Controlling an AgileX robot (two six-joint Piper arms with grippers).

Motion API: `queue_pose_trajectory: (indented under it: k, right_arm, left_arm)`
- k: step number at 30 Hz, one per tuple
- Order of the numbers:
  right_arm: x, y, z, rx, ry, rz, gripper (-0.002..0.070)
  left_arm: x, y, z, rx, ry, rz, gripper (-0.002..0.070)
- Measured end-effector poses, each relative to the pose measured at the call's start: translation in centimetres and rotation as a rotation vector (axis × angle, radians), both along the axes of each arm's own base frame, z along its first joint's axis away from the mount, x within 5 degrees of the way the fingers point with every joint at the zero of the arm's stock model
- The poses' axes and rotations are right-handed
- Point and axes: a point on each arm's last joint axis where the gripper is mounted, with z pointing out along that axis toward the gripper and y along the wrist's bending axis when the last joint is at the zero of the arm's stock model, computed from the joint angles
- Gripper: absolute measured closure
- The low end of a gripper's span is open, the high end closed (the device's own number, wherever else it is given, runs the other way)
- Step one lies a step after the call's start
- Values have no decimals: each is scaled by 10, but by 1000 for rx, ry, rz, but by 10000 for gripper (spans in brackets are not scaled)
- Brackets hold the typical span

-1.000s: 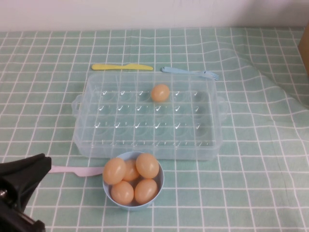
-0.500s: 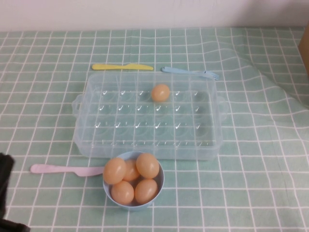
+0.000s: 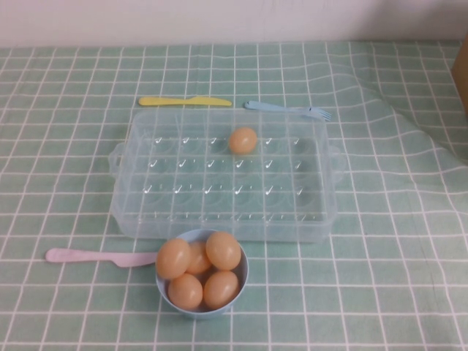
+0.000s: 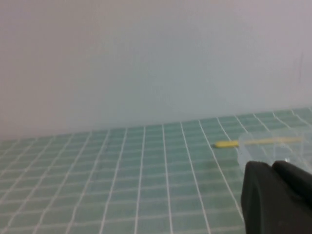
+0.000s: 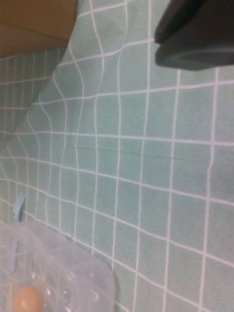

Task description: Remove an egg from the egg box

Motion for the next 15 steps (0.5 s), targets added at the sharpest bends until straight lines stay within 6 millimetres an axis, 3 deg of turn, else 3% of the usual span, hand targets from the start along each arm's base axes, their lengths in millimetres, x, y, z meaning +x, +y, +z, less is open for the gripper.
queue_pose_trajectory:
  k: [15]
  right_arm:
    - [0, 0, 0, 0, -1, 0, 694]
  left_arm:
    - [-7, -7, -39, 70, 405, -82, 678]
